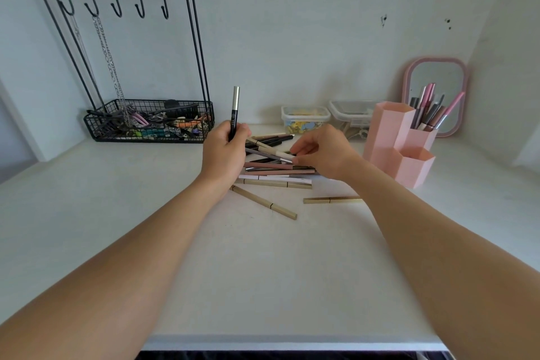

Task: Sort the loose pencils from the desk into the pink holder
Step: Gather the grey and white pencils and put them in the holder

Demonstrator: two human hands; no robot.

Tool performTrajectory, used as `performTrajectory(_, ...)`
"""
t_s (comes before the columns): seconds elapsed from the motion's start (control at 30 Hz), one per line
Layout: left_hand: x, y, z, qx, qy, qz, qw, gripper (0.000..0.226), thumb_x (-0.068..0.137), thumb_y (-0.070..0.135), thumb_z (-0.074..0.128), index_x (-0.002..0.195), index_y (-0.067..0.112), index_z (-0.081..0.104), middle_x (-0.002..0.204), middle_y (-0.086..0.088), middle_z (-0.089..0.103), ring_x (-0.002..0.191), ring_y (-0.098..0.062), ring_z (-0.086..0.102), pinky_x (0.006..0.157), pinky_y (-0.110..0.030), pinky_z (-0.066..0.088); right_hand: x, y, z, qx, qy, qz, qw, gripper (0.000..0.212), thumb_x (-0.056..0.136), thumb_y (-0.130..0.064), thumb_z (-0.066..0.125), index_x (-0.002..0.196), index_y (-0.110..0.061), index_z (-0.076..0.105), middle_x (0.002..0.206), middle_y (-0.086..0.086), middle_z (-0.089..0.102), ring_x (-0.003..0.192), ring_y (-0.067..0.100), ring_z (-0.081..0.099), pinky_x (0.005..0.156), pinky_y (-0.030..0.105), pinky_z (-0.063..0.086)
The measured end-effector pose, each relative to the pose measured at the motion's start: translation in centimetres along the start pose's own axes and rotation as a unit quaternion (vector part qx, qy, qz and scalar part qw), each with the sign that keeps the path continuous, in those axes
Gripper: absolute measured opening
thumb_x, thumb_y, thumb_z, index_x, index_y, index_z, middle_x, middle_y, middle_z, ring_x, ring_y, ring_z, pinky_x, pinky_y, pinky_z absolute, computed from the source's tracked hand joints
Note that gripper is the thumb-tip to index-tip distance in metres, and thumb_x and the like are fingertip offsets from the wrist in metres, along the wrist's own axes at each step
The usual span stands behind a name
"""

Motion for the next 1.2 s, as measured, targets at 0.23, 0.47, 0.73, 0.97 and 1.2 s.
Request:
performTrajectory(0.23,0.3,-0.3,0.1,-0.037,-0.017,-0.013,0.999,0.025,0.102,0.034,0.054,0.089,0.016,0.067,0.048,0.02,0.049,0.053,-0.001,0.044,0.058,-0.028,0.035,-0.4,-1.1,-1.8,0.174,0.056,0.021,0.983,0.015,0.088,-0.013,0.072,0.103,-0.012,0.076,0.081,-0.002,0.07,0.065,0.004,0.058,0.062,0.012,0.047)
performTrajectory(0.47,-0.9,1.2,2.3,-0.151,-0.141,-0.043,0.978,0.033,0.087,0.039,0.063,0.099,0.008,0.061,0.063,0.003,0.039,0.055,-0.014,0.035,0.053,-0.029,0.03,-0.7,-2.3,0.2,0.472,0.002,0.049,0.88,0.017,0.096,-0.009,0.06,0.106,0.002,0.068,0.077,0.003,0.059,0.067,0.013,0.051,0.062,0.022,0.044)
performTrajectory(0.73,-2.0,1.5,3.8,-0.056,-0.212,-0.017,0.976,0.027,0.086,0.017,0.066,0.104,0.001,0.053,0.074,-0.004,0.05,0.067,-0.017,0.049,0.064,-0.035,0.041,-1.3,-4.1,1.3,0.525,-0.036,0.004,0.85,0.007,0.095,-0.002,0.059,0.099,0.002,0.064,0.079,0.008,0.07,0.071,0.015,0.067,0.073,0.025,0.057)
performTrajectory(0.97,-1.8,1.3,3.3,-0.096,-0.179,-0.047,0.978,0.016,0.108,0.017,0.039,0.1,0.012,0.051,0.063,0.003,0.036,0.046,-0.01,0.028,0.041,-0.022,0.022,-0.7,-2.0,-1.2,0.17,0.11,-0.012,0.979,0.01,0.084,-0.017,0.077,0.093,-0.014,0.076,0.081,0.0,0.071,0.063,0.007,0.056,0.067,0.024,0.05)
performTrajectory(1.2,-0.8,0.1,1.3,-0.206,-0.081,-0.139,0.965,0.033,0.104,0.031,0.05,0.074,0.021,0.041,0.054,0.004,0.028,0.045,-0.012,0.019,0.04,-0.021,0.013,-0.8,-2.0,0.6,-0.069,0.016,-0.04,0.997,0.006,0.085,-0.014,0.075,0.089,-0.017,0.076,0.084,-0.003,0.069,0.065,0.002,0.053,0.058,0.013,0.038)
Point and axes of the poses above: each hand's wrist, its own x-axis towards the middle knuckle, its own z-axis out of the palm, y = z × x, the point moved 7 cm from there along x, towards the middle knuckle
